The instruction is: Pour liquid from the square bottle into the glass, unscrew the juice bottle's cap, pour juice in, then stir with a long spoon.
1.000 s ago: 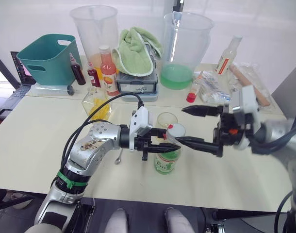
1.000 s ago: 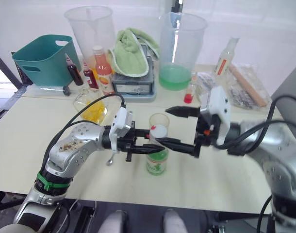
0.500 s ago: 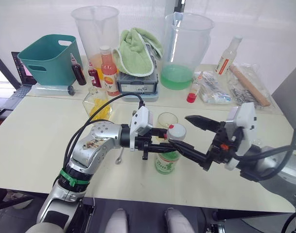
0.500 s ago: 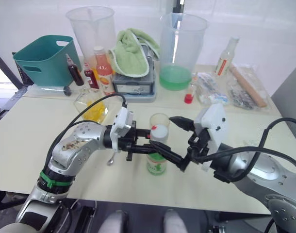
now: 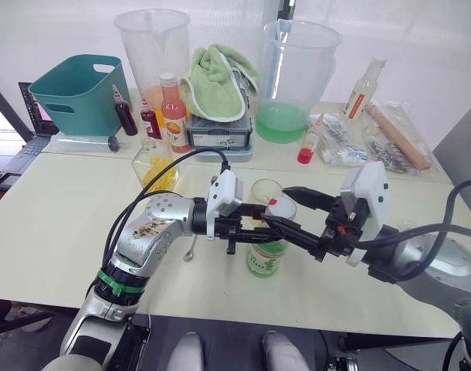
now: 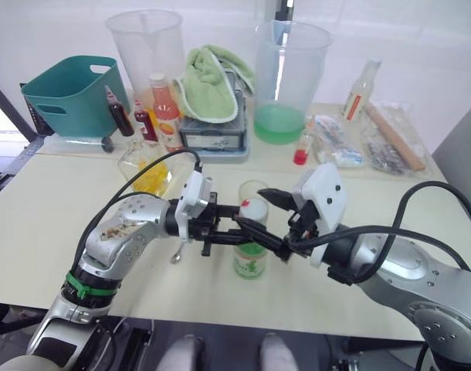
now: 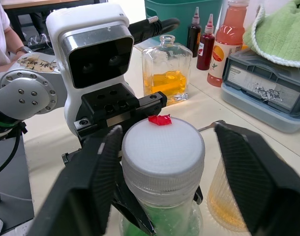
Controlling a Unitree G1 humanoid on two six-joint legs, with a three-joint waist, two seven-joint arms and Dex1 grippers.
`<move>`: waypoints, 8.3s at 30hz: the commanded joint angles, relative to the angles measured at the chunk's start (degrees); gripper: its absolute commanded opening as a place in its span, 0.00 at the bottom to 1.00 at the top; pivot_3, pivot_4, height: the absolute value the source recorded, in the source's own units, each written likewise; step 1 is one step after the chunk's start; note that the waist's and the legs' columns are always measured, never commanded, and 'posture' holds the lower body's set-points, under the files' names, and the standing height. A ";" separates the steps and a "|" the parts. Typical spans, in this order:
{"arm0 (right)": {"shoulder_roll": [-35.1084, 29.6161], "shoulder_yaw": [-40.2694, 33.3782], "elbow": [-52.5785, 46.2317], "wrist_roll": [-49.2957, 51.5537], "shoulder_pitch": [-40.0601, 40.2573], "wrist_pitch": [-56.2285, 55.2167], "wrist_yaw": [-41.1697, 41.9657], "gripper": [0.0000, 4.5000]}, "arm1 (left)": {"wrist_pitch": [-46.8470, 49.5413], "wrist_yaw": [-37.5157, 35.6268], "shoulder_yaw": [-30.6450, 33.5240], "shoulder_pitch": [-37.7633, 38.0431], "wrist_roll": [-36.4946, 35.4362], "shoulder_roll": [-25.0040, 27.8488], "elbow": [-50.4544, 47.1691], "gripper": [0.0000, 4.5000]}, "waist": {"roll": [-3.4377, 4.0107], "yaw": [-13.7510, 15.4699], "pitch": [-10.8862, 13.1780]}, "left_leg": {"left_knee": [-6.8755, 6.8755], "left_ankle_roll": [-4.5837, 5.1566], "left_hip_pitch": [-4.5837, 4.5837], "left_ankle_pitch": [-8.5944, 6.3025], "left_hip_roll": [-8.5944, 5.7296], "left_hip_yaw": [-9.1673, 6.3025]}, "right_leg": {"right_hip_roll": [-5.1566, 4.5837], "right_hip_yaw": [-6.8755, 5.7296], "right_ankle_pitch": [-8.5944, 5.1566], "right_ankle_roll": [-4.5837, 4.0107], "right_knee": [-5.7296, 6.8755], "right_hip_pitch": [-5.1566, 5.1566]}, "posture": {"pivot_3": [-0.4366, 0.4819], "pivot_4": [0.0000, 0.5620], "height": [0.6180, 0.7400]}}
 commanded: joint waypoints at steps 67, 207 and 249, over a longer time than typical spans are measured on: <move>8.72 -7.18 63.87 -50.26 -9.31 -22.56 18.34 0.36 | 4.94 4.01 5.84 6.40 -3.59 4.53 -4.36 0.32 | 0.06 -1.91 0.00 | -0.06 0.00 0.10 0.00 0.00 0.08 | 0.01 0.08 0.02 -0.03 0.09 -0.02 | 0.48 0.27 0.89; -1.77 -14.60 7.87 -4.36 14.24 -1.01 12.92 0.99 | -63.69 43.87 -6.02 -24.33 61.71 2.02 45.09 0.32 | 0.07 0.14 0.23 | 0.26 -0.02 -0.94 0.04 -0.20 -0.11 | -0.12 -0.05 0.31 -0.30 0.48 -0.90 | 0.48 0.27 0.89; -1.40 -12.31 7.43 -7.74 15.23 -1.40 12.95 0.99 | -64.56 54.32 -9.90 -25.02 72.81 3.32 45.07 0.32 | 0.07 0.11 0.23 | 0.93 -0.02 -0.89 0.04 -0.26 -0.14 | -0.13 -0.04 0.32 -0.17 1.06 -0.76 | 0.48 0.27 0.89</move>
